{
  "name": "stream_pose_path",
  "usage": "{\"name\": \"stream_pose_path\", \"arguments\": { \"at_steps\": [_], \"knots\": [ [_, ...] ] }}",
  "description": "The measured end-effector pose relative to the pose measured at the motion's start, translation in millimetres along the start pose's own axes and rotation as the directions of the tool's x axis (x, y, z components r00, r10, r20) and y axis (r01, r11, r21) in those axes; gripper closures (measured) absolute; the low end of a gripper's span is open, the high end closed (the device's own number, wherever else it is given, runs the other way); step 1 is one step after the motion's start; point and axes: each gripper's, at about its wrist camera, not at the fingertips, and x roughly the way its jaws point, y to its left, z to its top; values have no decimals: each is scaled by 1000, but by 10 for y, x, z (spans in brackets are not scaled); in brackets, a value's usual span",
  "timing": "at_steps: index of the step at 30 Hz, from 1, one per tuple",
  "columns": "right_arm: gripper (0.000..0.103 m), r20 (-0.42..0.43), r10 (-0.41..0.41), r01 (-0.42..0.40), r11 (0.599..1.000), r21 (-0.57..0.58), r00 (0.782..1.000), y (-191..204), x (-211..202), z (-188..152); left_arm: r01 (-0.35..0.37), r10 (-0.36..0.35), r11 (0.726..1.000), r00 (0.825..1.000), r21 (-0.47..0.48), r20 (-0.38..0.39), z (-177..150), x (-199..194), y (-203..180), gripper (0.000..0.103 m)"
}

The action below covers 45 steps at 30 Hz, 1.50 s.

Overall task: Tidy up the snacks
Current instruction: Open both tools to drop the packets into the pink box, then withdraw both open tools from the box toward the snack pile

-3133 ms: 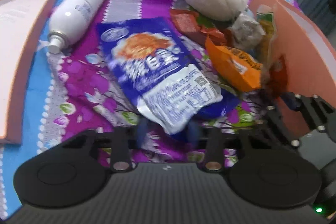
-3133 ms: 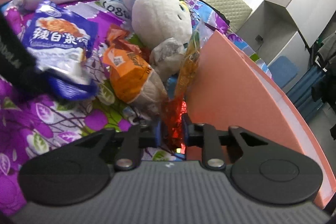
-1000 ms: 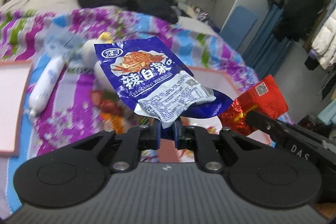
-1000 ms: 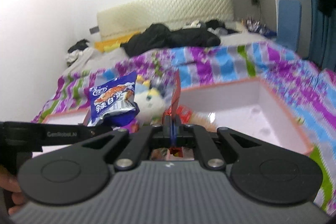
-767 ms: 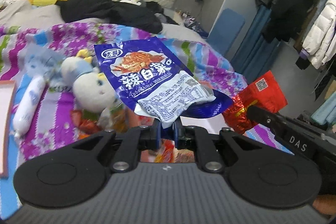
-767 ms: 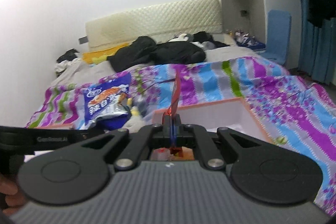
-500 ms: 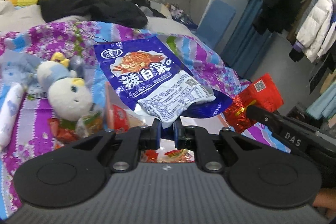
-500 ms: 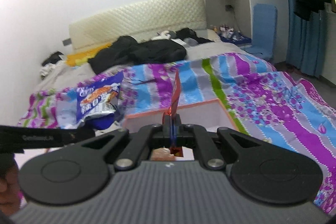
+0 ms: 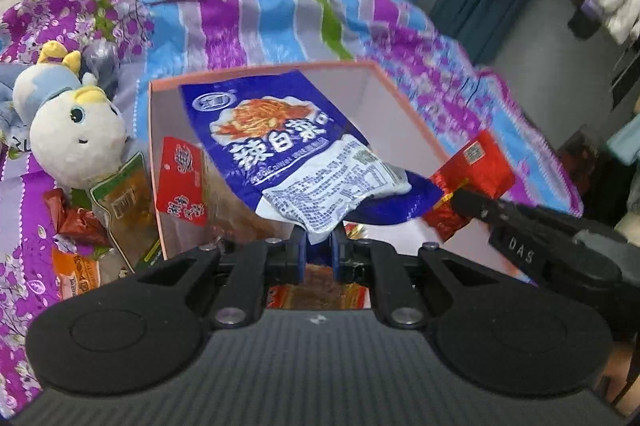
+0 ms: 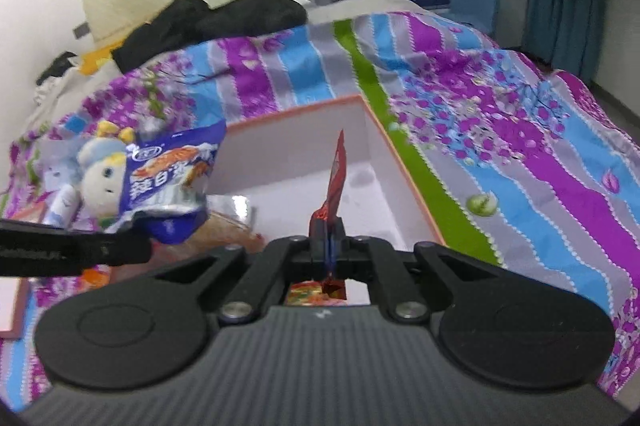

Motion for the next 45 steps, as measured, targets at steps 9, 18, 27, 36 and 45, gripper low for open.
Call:
{"name": "stream_pose_path", "arguments": {
  "at_steps": [9, 18, 27, 36, 45],
  "knots": [
    [96, -63, 22, -22, 1000, 15, 998, -82, 241, -147, -33, 32, 999, 999, -26, -36, 34, 172, 64, 89],
    [47, -30, 40, -38, 997, 63, 999, -187, 54, -185, -40, 40, 998, 999, -54, 8, -73, -63, 34, 49],
    [47, 79, 110, -113, 993, 36, 991, -66, -393, 18, -55, 63, 996, 989, -64, 130, -153, -722, -108, 49],
    [47, 203, 167, -163, 986, -39, 965, 215, -928, 237, -48, 69, 995, 967, -89, 246, -294, -1398, -96, 49],
    [47, 281, 228, -209, 973, -99, 932, 717, -1390, 223, -85, 104, 994, 941, -71, 321, -551, -1982, 217, 49]
  ]
}}
